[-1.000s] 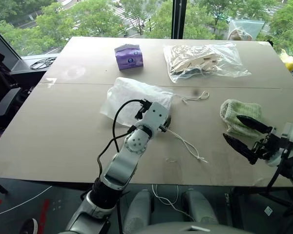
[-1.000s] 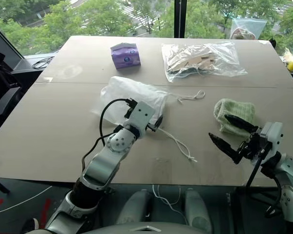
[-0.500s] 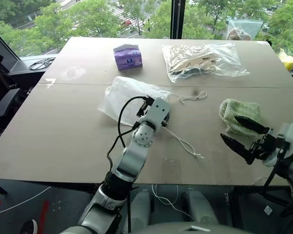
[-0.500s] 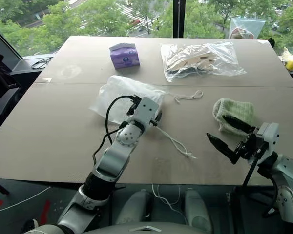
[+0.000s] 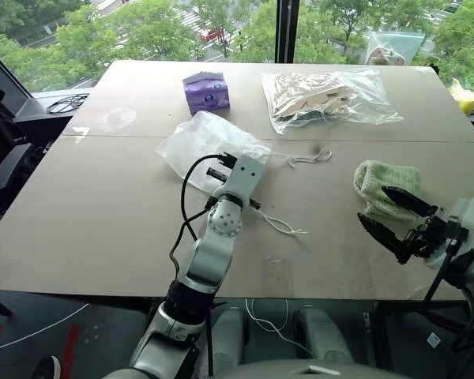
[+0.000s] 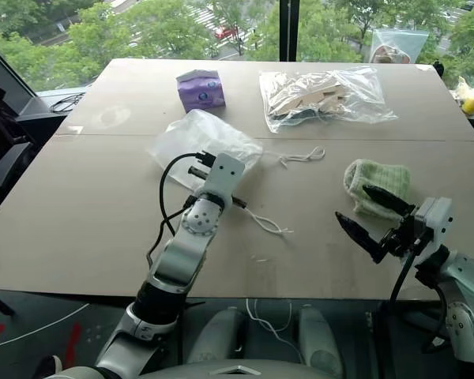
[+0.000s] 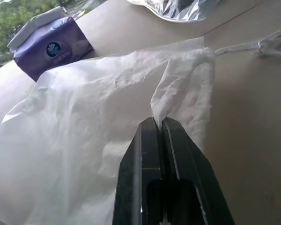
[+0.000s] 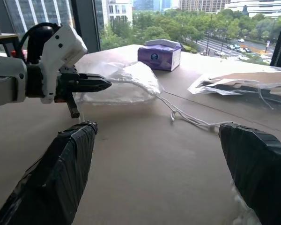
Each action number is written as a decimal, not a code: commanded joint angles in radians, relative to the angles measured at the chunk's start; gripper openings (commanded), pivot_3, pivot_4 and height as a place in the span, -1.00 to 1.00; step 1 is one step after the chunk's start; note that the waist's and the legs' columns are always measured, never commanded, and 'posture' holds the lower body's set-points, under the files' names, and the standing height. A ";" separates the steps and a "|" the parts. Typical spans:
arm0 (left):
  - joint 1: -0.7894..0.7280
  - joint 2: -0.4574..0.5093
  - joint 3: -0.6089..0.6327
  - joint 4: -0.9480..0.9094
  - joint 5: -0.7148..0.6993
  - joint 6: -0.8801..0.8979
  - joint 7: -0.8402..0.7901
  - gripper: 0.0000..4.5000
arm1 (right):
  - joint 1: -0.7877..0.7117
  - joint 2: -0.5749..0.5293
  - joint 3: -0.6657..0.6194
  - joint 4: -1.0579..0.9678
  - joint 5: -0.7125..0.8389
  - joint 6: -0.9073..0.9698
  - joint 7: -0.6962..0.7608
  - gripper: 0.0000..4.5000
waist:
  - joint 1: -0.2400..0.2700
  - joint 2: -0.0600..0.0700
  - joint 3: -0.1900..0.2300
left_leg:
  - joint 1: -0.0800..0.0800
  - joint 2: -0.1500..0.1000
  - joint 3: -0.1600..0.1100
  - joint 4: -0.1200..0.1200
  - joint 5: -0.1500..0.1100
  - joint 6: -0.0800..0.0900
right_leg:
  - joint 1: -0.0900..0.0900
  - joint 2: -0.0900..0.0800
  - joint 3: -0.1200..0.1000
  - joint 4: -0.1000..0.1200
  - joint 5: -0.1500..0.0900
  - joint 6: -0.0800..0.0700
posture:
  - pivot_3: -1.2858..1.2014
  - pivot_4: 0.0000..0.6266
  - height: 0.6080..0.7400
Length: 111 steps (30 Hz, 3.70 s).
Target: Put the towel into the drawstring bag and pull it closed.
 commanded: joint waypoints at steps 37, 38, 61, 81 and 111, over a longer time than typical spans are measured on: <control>0.021 0.010 0.120 -0.042 -0.081 -0.131 -0.143 -1.00 | -0.634 0.211 -0.278 0.583 0.309 0.990 -0.531 -0.79 | -0.057 -0.003 -0.001 | 0.003 0.007 0.002 -0.001 0.000 0.000 | -0.001 0.011 0.006 0.003 0.002 -0.003 | 0.03 -0.52 1.00; 0.021 0.009 0.120 -0.040 -0.084 -0.131 -0.144 -1.00 | -0.637 0.217 -0.284 0.586 0.315 0.987 -0.530 -0.97 | -0.057 -0.003 -0.001 | 0.003 0.007 0.003 -0.001 0.000 0.000 | -0.001 0.011 0.007 0.003 0.003 -0.003 | 0.03 -0.52 1.00; -0.043 0.043 0.341 -0.154 -0.690 0.046 -0.519 -1.00 | -0.423 0.244 -0.080 0.094 0.842 1.048 -0.433 -0.99 | -0.032 0.002 0.003 | -0.003 0.006 0.004 -0.002 -0.001 0.002 | -0.005 0.011 0.010 -0.001 0.003 -0.002 | 0.03 -0.52 1.00; -0.046 0.115 0.320 -0.152 -0.827 0.107 -0.524 -1.00 | -0.315 0.032 0.178 0.003 0.477 1.008 -0.512 -0.99 | -0.026 0.001 0.003 | -0.003 0.006 0.003 -0.002 -0.001 0.002 | -0.005 0.012 0.010 -0.004 0.001 -0.004 | 0.03 -0.52 1.00; -0.026 0.129 0.258 -0.168 -0.929 0.127 -0.623 -1.00 | -0.447 -0.082 0.386 0.092 0.440 0.715 -0.104 -0.99 | -0.024 -0.003 0.006 | -0.005 0.006 0.003 -0.003 -0.001 0.002 | -0.004 0.011 0.011 -0.009 0.003 -0.002 | 0.03 -0.52 1.00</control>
